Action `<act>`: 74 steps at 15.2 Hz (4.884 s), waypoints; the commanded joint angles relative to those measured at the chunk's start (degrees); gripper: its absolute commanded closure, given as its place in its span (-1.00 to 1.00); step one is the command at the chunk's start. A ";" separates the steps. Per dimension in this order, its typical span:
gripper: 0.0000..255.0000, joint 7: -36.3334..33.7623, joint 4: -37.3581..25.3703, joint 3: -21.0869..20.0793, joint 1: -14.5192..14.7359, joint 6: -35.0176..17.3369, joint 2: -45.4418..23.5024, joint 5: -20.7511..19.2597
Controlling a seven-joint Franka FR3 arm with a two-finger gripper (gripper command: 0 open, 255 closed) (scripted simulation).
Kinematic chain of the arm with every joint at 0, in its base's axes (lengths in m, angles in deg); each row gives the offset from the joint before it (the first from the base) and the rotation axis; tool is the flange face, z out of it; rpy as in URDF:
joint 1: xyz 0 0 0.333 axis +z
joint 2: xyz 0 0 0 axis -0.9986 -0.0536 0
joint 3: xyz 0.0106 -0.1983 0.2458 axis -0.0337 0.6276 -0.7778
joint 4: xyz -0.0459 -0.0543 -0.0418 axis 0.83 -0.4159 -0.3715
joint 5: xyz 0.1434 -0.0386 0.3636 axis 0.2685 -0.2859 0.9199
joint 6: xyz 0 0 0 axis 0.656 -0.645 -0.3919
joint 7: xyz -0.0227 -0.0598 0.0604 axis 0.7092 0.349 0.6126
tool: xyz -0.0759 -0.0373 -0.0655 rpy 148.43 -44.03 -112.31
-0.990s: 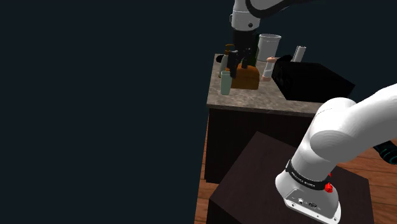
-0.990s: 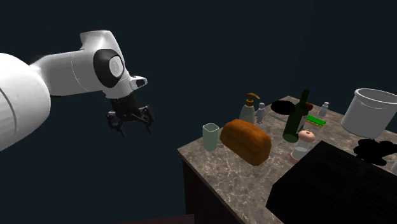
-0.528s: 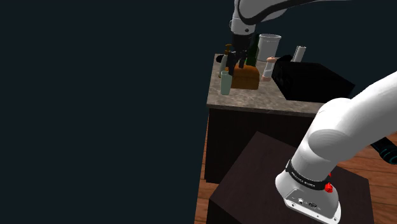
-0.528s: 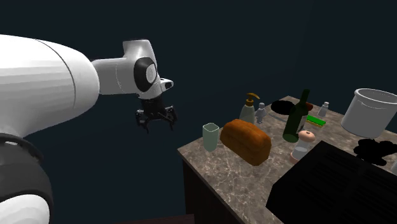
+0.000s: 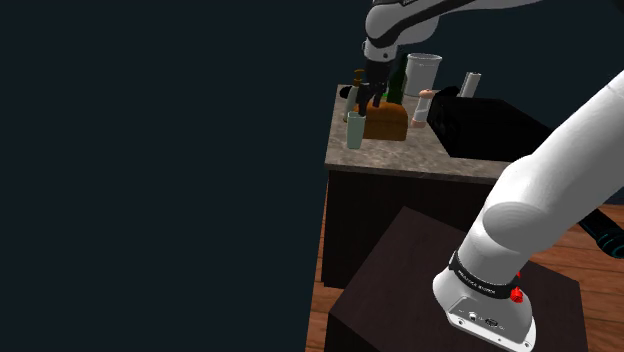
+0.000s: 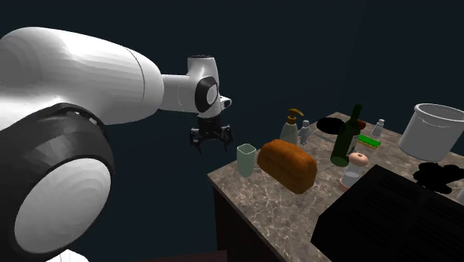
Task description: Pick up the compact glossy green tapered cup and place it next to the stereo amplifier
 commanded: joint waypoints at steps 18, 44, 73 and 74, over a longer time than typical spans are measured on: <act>-1.00 26.27 -35.79 6.97 -10.87 -0.17 -40.42 24.22; 1.00 26.71 -34.53 6.46 -10.91 -2.86 -41.97 25.07; 1.00 23.08 -52.87 7.83 -12.12 17.76 -39.10 22.44; 1.00 22.99 -53.84 7.84 -12.26 18.60 -39.23 22.48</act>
